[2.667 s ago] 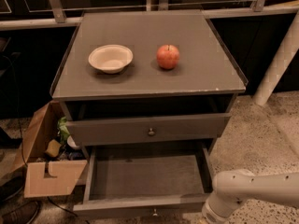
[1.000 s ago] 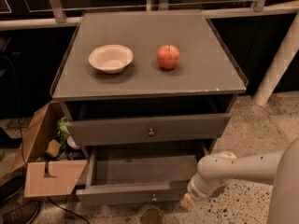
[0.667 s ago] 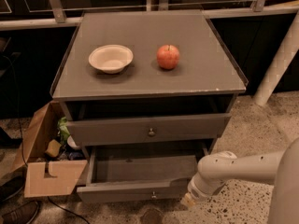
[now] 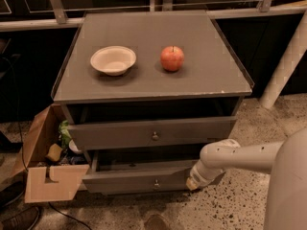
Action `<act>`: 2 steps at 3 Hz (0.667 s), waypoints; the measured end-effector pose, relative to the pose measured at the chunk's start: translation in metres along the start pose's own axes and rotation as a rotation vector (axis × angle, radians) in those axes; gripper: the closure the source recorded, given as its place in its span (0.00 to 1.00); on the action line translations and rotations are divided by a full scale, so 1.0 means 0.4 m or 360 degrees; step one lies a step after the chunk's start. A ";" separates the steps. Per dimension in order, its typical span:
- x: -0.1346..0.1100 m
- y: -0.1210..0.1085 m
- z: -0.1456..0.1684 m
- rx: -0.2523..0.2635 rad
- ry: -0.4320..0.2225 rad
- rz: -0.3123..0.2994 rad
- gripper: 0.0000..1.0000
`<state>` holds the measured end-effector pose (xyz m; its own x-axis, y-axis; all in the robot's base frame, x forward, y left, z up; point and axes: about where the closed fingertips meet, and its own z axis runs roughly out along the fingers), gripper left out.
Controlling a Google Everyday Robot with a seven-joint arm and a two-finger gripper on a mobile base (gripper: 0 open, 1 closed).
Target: Close middle drawer
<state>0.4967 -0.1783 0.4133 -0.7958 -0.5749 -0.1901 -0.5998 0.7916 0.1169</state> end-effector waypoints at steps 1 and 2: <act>-0.003 -0.002 0.004 -0.0001 -0.0001 0.0008 1.00; -0.019 -0.009 0.024 -0.0004 -0.0008 0.0044 1.00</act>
Offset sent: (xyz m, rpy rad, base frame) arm 0.0193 0.0052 -0.0140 0.0135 0.0013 -0.0558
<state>0.5056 -0.1750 0.4049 -0.8115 -0.5520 -0.1915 -0.5780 0.8065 0.1244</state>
